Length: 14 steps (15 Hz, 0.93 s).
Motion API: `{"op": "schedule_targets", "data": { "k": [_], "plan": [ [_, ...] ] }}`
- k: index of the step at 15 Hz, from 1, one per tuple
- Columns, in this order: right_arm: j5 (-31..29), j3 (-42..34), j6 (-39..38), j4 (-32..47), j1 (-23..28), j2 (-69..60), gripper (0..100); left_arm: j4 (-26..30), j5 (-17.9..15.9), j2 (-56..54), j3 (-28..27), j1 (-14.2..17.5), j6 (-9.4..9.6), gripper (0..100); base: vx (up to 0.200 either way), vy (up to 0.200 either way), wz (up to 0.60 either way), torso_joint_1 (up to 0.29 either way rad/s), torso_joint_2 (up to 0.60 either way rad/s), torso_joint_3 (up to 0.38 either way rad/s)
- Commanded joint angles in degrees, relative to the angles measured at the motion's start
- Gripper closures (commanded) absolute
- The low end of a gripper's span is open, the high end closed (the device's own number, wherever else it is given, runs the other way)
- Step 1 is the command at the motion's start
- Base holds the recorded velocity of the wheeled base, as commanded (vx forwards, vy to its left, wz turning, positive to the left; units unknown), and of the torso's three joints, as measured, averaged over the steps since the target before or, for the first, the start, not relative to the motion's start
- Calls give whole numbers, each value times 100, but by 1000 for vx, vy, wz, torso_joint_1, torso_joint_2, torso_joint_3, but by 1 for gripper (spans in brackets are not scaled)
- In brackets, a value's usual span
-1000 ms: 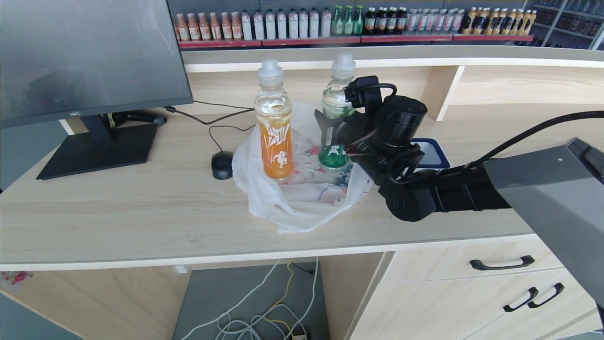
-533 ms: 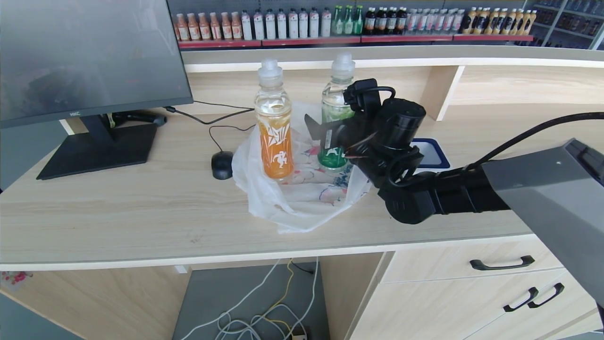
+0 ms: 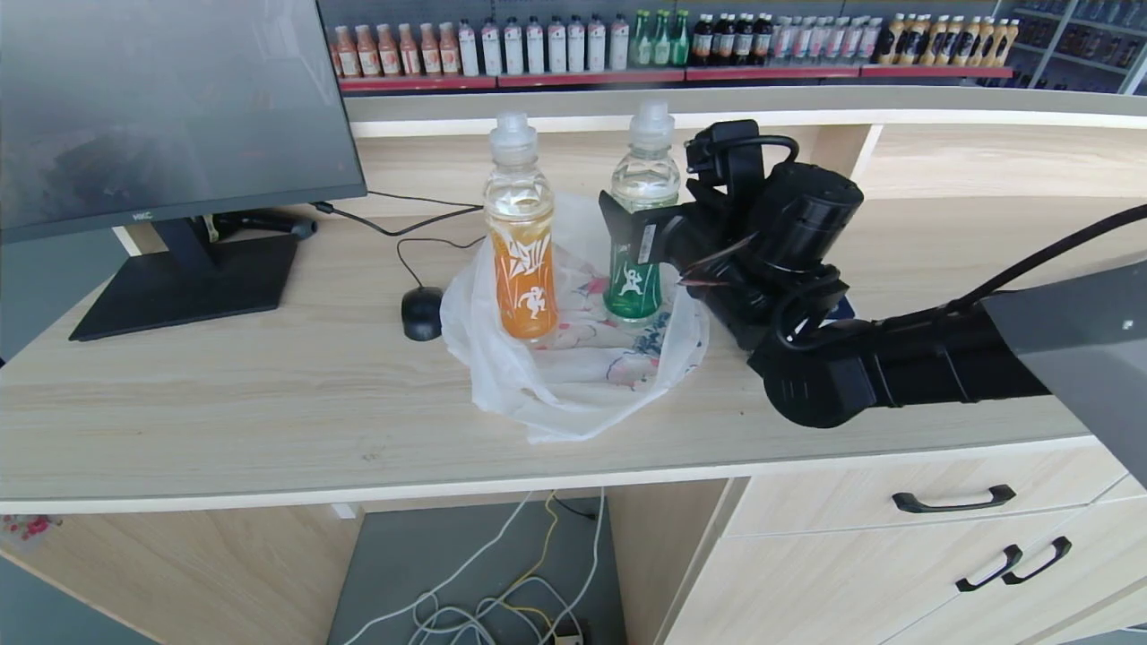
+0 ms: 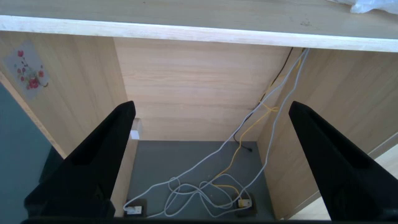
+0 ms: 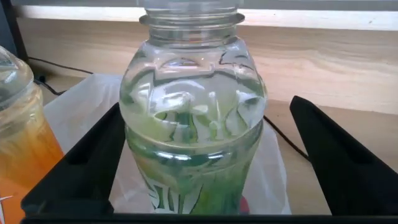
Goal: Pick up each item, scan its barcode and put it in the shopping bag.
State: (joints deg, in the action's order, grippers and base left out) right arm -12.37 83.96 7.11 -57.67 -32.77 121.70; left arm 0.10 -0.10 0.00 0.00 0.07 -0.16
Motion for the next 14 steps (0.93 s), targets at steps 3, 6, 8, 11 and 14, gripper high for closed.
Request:
{"op": "schedule_targets", "data": {
  "k": [3, 6, 8, 11, 14],
  "plan": [
    [-257, -1127, -8, -675, -274, -955, 0, -1, 1, 0, 0, 1, -2, 0, 0, 0, 0, 0, 0, 0],
    [-248, -2410, -131, -1088, -283, -1983, 0, -1, 1, 0, 0, 1, -2, 0, 0, 0, 0, 0, 0, 0],
    [-257, -3474, -254, -1211, -283, -2853, 0, -1, 1, 0, 0, 1, -2, 0, 0, 0, 0, 0, 0, 0],
    [-248, -5152, -254, -1211, -283, -4312, 0, -1, 1, 0, 0, 1, -2, 0, 0, 0, 0, 0, 0, 0],
    [-222, -6629, -271, -1202, -292, -5350, 0, -1, 1, 0, 0, -7, 7, 0, 0, 0, 0, 0, 0, 0]
  ]
}}
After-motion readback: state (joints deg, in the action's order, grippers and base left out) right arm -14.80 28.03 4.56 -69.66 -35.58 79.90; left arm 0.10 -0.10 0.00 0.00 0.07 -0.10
